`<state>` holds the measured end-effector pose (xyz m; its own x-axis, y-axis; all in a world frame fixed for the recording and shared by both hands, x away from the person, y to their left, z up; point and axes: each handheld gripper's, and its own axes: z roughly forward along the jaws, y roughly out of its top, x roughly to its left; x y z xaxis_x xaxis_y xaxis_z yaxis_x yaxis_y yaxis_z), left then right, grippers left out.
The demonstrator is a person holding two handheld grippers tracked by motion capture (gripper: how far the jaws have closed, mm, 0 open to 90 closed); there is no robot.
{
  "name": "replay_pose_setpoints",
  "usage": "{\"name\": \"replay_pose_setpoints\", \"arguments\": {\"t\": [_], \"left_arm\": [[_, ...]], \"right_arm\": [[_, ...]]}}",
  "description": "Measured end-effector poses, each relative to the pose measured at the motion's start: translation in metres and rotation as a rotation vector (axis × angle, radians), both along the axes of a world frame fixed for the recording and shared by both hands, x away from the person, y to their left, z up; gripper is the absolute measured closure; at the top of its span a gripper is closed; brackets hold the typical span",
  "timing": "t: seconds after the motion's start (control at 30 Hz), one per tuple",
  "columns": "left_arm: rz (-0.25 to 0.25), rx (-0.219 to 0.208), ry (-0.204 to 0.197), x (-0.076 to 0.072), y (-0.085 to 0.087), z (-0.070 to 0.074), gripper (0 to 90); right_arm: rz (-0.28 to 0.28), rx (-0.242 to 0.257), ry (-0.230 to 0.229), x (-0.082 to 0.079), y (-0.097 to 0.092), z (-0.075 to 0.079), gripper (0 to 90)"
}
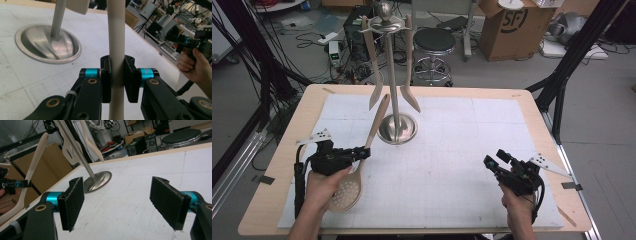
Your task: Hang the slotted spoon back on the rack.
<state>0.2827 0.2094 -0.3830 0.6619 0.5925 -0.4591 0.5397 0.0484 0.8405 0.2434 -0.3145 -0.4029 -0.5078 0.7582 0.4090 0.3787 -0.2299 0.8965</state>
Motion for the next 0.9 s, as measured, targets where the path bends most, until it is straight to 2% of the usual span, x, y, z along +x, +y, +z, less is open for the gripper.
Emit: {"name": "replay_pose_setpoints", "arguments": {"t": [0.13, 0.27, 0.33, 0.4, 0.57, 0.7, 0.9], "left_arm": [[0.011, -0.020, -0.037, -0.001, -0.003, 0.005, 78.5], [0.014, -0.070, -0.077, -0.001, -0.004, 0.008, 78.5], [0.003, -0.071, -0.094, -0.002, -0.006, 0.009, 78.5], [0.014, -0.062, -0.109, -0.003, -0.008, 0.012, 78.5], [0.030, -0.103, -0.149, -0.002, -0.011, 0.018, 78.5], [0.049, -0.098, -0.180, -0.002, -0.015, 0.026, 78.5], [0.062, -0.128, -0.225, -0.001, -0.019, 0.038, 78.4]], "right_arm": [[0.001, 0.002, 0.000, 0.000, 0.000, 0.000, 26.5], [0.002, 0.003, 0.000, 0.000, 0.000, 0.000, 26.5], [0.001, 0.006, 0.001, 0.000, -0.001, 0.000, 26.5], [0.002, 0.007, 0.000, 0.000, -0.001, 0.000, 26.5], [0.002, 0.011, 0.001, 0.000, 0.000, 0.000, 26.5], [0.000, 0.013, 0.000, 0.000, -0.001, 0.000, 26.5], [-0.002, 0.013, 0.000, 0.000, -0.002, 0.000, 26.6]]}}
